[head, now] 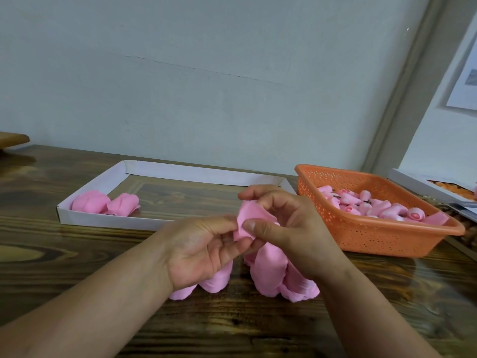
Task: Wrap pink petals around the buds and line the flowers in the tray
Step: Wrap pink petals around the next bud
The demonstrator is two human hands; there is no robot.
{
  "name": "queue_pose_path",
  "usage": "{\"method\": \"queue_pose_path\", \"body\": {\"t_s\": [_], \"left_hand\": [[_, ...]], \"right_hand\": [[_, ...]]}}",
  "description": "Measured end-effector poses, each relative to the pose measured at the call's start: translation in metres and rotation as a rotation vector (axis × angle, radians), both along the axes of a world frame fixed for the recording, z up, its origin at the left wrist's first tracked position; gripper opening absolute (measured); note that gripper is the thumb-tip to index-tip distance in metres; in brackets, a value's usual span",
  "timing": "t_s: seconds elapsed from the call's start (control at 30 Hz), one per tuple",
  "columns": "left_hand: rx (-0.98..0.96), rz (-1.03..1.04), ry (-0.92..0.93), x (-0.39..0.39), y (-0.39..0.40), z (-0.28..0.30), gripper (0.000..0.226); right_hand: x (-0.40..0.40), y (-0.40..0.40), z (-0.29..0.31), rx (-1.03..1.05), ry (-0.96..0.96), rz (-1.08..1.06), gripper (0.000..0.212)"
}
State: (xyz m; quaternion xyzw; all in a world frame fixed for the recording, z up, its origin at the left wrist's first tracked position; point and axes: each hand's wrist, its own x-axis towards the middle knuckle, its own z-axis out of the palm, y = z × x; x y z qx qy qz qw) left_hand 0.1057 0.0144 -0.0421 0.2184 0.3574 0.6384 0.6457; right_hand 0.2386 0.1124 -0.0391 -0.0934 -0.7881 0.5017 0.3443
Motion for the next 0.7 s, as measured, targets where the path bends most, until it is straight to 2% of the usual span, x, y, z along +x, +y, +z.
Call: {"method": "queue_pose_path", "body": {"t_s": [0.1,0.23,0.33,0.5,0.7], "left_hand": [[0.003,0.038,0.013,-0.0015,0.0009,-0.0023,0.044],[0.031,0.036,0.028,-0.0028,0.0004,-0.0015,0.045],[0.148,-0.003,0.045,-0.0039,-0.0021,-0.0001,0.055],[0.150,-0.001,0.191,-0.0032,-0.0020,-0.0021,0.027],[0.109,0.067,0.132,-0.0020,-0.0006,-0.0011,0.026]], "right_hand": [[-0.0008,-0.0015,0.0010,-0.023,0.008,-0.014,0.012],[-0.0001,-0.0028,0.0018,-0.066,0.010,-0.008,0.012],[-0.0005,-0.0026,0.0020,-0.088,0.038,-0.008,0.015],[-0.0031,-0.0008,-0.0004,-0.047,0.062,-0.023,0.016],[-0.0036,0.0034,0.0001,-0.032,0.100,-0.027,0.014]]}}
